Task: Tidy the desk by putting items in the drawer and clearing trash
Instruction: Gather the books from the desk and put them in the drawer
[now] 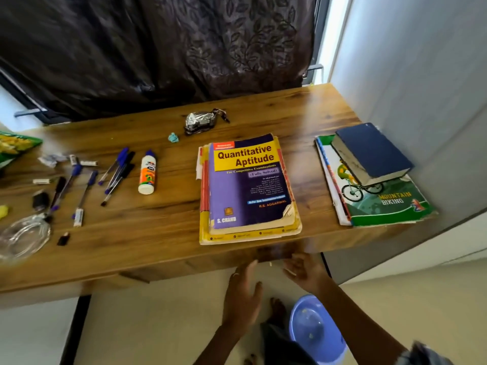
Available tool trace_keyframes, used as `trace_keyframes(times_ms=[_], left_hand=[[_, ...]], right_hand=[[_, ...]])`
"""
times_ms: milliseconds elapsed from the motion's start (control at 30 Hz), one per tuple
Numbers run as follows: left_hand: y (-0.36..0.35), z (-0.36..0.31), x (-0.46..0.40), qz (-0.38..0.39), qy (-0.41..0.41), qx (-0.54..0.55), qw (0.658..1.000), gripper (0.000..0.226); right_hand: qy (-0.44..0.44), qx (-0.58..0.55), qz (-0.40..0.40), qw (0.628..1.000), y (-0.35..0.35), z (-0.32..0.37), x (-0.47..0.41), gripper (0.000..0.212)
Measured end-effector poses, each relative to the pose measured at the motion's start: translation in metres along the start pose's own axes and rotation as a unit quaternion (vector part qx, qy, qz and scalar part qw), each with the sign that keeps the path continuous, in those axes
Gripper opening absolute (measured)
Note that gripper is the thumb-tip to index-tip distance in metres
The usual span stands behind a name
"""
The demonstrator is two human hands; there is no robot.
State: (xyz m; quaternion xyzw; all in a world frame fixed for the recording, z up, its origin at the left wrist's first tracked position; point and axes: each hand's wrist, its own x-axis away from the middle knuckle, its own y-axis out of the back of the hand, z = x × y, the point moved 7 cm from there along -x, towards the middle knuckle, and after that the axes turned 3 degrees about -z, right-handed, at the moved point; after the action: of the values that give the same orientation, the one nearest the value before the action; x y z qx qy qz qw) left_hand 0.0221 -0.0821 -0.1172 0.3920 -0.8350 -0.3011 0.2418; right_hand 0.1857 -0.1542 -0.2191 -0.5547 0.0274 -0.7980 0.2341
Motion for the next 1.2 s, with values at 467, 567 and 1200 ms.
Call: trace_keyframes(times_ms=[467,567,1200], left_hand=[[0.065,-0.049,-0.019,-0.205,-0.175,-0.262,0.927,0.063],[0.070,-0.045,-0.020,-0.192,-0.204,-0.264,0.923,0.061],[0.042,-0.014,0.019,-0.141,-0.124,-0.278,0.942,0.082]], right_hand=[[0.005,-0.096,0.017,0.995,-0.006,-0.002,-0.012,0.028],[0.007,-0.081,0.018,0.997,-0.001,-0.007,-0.008,0.028],[0.021,0.149,-0.047,0.987,0.105,-0.097,0.080,0.019]])
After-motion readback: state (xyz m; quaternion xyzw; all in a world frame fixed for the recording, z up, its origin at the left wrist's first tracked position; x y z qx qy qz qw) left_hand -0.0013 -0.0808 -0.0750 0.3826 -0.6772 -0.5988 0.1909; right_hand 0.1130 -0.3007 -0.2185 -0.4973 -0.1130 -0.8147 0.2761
